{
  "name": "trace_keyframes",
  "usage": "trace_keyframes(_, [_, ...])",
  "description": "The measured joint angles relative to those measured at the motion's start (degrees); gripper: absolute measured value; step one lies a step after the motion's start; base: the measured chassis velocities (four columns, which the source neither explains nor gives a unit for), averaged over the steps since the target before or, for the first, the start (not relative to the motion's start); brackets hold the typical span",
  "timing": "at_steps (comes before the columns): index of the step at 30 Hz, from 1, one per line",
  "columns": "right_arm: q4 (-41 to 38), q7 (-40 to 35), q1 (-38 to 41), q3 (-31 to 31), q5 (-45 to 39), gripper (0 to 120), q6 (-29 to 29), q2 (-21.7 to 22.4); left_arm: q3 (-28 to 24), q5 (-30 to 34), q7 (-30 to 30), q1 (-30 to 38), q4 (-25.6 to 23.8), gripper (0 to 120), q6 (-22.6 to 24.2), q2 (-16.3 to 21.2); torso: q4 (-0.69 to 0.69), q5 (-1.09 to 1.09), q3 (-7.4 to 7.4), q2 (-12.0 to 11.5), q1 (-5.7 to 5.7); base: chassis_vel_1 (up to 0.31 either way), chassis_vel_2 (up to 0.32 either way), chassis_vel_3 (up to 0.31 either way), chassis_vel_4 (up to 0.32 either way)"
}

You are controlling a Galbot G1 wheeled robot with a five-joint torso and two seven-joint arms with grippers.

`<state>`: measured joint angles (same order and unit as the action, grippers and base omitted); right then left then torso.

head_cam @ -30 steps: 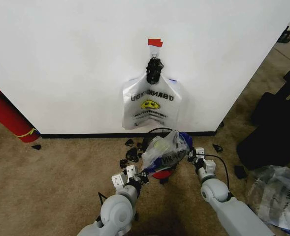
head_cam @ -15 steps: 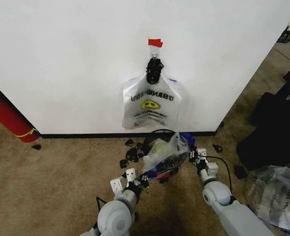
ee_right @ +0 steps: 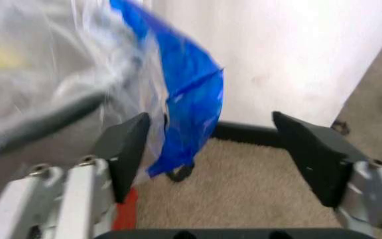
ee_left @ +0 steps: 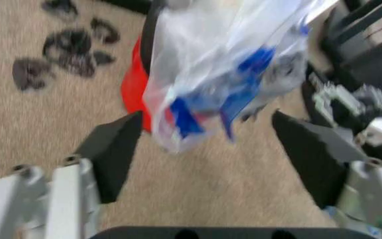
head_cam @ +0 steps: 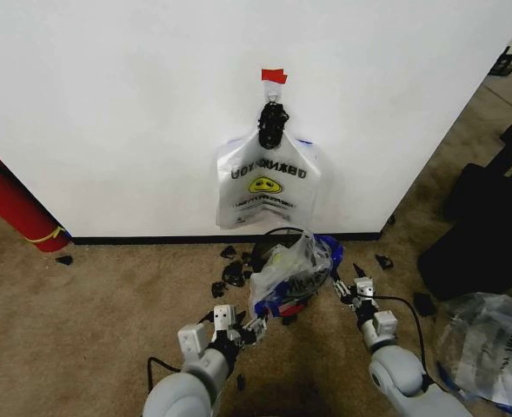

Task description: Pick up the garbage bag from the wall and place it over the trash bin.

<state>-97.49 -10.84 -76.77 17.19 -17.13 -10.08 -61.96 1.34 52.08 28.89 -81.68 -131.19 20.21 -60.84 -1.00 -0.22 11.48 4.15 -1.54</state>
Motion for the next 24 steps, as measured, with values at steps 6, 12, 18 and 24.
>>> trace_keyframes(6, [-6.37, 3.72, -8.01, 10.08, 0.3, 99, -7.55, -3.82, 3.43, -2.91, -3.93, -0.67, -3.39, 100, -6.08, 0.92, 0.01, 0.01, 0.0, 0.0, 0.0, 0.0, 0.0, 0.0, 0.0])
trace_keyframes(12, [-14.24, 6.78, -17.12, 16.43, -0.43, 100, -13.34, -7.87, 4.49, -8.35, -7.26, 2.0, -1.67, 100, -9.95, 2.04, 0.0, -0.02, 0.0, 0.0, 0.0, 0.0, 0.0, 0.0, 0.0])
trace_keyframes(18, [-20.88, 8.08, -24.88, 17.62, 0.38, 100, -15.92, -11.15, 5.29, -13.16, -8.59, 4.68, 1.48, 100, -10.5, 2.93, 0.04, 0.0, 0.0, 0.0, 0.0, 0.0, 0.0, 0.0, 0.0])
trace_keyframes(24, [-25.42, 8.25, -31.82, 19.89, 1.36, 100, -20.7, -16.58, 2.12, -13.15, -9.6, 12.48, 8.75, 100, -7.9, 4.75, 0.01, -0.02, 0.01, 0.0, 0.0, 0.0, 0.0, 0.0, 0.0])
